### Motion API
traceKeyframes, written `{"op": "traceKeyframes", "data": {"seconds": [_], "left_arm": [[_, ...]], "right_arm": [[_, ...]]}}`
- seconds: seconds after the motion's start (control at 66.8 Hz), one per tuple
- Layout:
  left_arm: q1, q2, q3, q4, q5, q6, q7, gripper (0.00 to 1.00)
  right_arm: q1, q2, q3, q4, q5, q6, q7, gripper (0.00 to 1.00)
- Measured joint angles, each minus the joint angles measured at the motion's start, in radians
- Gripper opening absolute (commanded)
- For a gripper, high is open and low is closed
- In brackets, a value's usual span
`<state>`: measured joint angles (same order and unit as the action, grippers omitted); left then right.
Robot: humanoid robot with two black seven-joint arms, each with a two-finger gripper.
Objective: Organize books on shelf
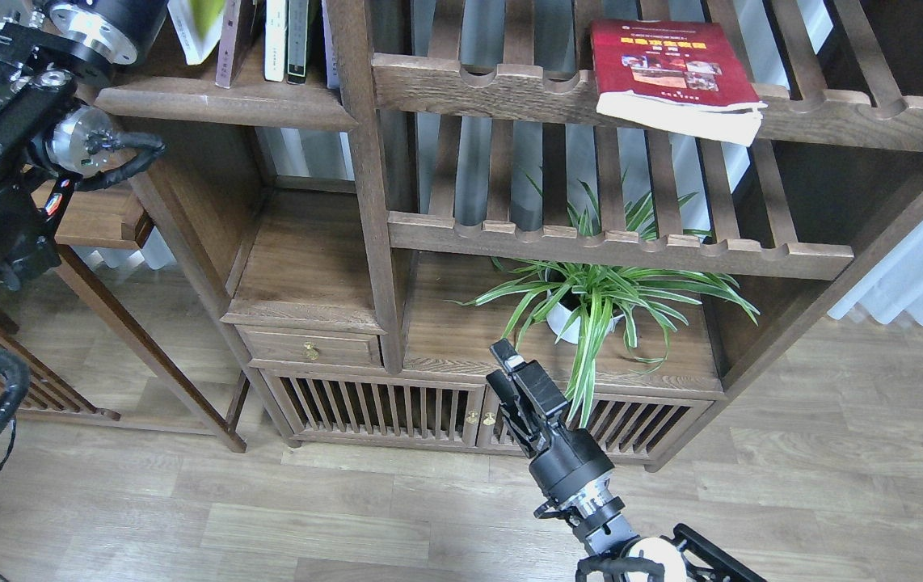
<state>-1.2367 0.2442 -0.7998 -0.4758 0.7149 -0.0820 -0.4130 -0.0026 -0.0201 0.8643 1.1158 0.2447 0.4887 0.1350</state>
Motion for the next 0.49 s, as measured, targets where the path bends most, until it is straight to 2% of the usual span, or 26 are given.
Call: {"op": "traceKeyframes", "data": {"seconds": [0.494], "left_arm": [[-0.003, -0.004, 0.004, 0.064, -0.002, -0.018, -0.044, 0.04]], "right_arm": [[0.001, 0.008, 0.001, -0.002, 0.004, 0.000, 0.000, 0.83]]}}
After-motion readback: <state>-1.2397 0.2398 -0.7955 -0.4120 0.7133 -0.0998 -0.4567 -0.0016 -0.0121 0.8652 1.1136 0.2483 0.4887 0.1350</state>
